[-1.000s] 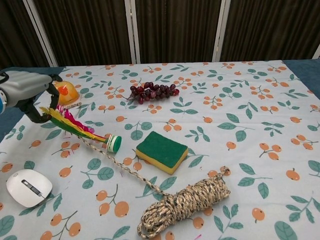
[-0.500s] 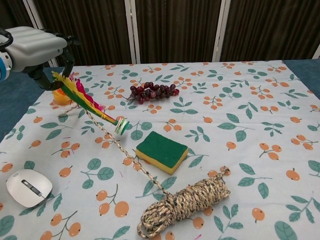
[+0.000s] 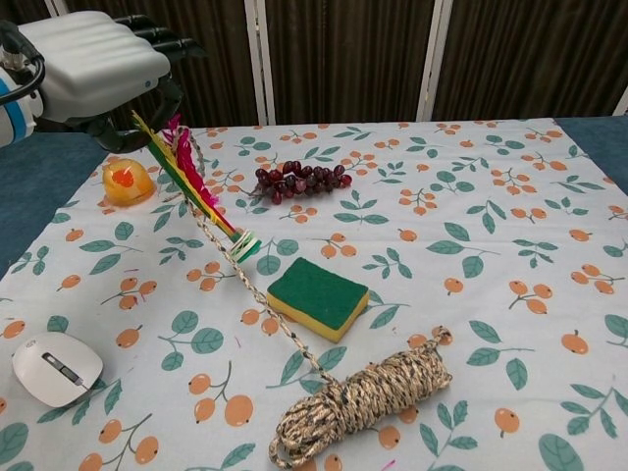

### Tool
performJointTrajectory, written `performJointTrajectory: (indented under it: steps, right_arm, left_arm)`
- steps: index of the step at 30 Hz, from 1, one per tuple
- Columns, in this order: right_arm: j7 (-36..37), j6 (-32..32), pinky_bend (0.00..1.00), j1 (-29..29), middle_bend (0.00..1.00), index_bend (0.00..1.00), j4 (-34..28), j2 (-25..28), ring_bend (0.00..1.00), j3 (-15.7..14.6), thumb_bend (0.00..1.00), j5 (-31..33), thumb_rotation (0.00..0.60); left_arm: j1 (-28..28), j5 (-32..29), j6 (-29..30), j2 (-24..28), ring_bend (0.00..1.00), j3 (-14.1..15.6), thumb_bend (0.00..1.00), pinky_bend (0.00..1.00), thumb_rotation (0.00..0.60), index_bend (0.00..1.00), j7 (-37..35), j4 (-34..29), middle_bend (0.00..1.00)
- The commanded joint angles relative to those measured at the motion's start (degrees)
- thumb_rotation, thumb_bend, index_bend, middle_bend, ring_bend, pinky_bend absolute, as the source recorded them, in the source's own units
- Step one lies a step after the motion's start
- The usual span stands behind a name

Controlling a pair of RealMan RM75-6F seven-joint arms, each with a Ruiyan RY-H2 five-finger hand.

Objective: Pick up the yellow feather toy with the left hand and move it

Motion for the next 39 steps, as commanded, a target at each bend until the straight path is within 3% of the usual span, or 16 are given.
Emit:
performJointTrajectory:
  steps: [1,8,20,39]
  right_arm:
    - [0.0,0.0,0.00,0.0,0.00,0.13,0.0,0.0,0.00,0.0,0.13,0.0,0.600]
    - [0.1,0.1,0.00,-0.1,0.00,0.13,-0.1,0.0,0.00,0.1,0.13,0.1,0.600]
    - [0.1,0.1,0.00,-0.1,0.00,0.13,-0.1,0.0,0.00,0.1,0.13,0.1,0.600]
    - [-0.2,0.2,0.00,0.0,0.00,0.13,-0.1,-0.2,0.00,0.1,0.13,0.0,0.600]
  left_arm:
    - [-0.9,6.0,-1.4,1.1,0.00,2.5,0.44,0.05,0.600,0.62,0.1,2.3,0.03]
    - [-1.2,15.3,-3.6,2.9,0.00,5.8,0.44,0.06,0.600,0.61,-1.6,6.3,0.03]
    - [0.0,23.4,-4.9,5.6,0.00,8.1,0.45,0.06,0.600,0.61,-4.3,10.5,0.03]
    - [3.0,28.3,-3.8,7.3,0.00,6.7,0.44,0.07,0.600,0.60,-9.3,12.7,0.03]
